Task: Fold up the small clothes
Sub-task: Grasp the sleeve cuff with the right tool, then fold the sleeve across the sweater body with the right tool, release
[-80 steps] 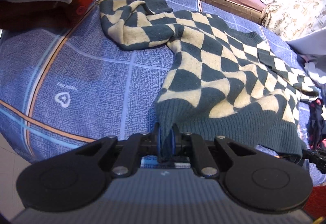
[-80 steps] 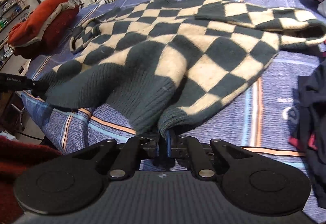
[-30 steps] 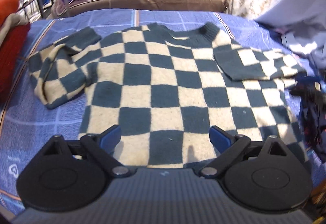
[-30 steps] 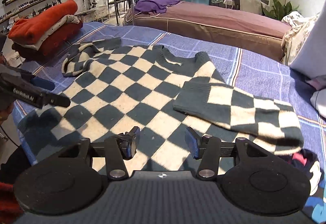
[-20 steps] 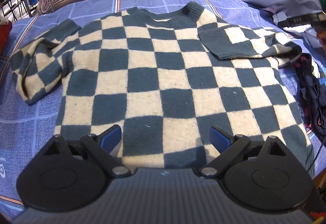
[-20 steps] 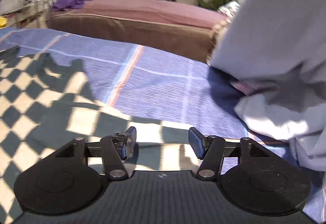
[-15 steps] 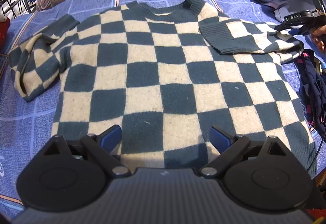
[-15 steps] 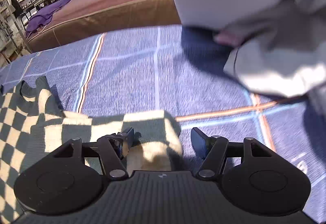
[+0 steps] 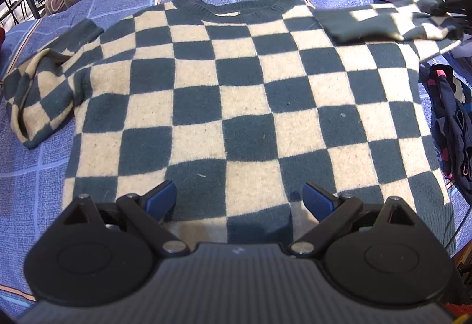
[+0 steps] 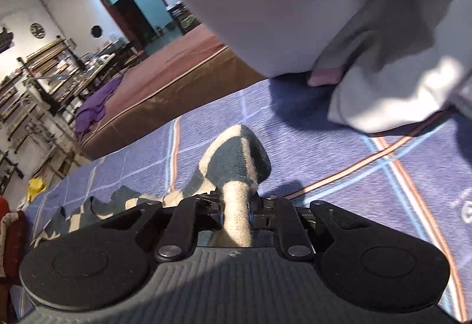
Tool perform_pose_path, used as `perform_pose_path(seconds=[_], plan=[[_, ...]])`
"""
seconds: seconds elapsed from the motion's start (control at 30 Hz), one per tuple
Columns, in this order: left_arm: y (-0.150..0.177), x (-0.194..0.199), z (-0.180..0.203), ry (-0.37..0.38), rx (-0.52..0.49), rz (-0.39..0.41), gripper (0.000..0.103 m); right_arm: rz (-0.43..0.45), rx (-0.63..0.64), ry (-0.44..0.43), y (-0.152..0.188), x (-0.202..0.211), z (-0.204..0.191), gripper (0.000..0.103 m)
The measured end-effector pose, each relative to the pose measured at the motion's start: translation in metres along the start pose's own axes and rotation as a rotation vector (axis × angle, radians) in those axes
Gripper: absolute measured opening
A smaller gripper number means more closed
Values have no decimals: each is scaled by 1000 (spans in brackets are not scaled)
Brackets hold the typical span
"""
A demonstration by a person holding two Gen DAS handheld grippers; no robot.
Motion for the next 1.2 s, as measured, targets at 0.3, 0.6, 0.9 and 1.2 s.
perform_pose_path(seconds=[0.3, 0.6, 0.9, 1.2], plan=[[3, -8, 2, -2, -23, -21, 95, -96, 268, 259, 32, -24, 22, 96], [5, -2, -2, -32, 17, -11, 95, 33, 620, 120, 30, -5, -69, 103], [15, 4, -2, -43, 6, -17, 98, -107, 1080, -7, 101, -73, -170, 100], [21, 2, -27, -34, 86, -17, 99, -191, 1226, 96, 115, -93, -175, 9]])
Point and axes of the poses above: each gripper's, at about its wrist camera, not at the fingertips, and x roughly against the way its jaws point, z to its right, y to its underside, the point moved 4 cm from there along -x, roughly the way its jaws point, and after that the axes turned 2 degrees about x, right-handed, at the moved point
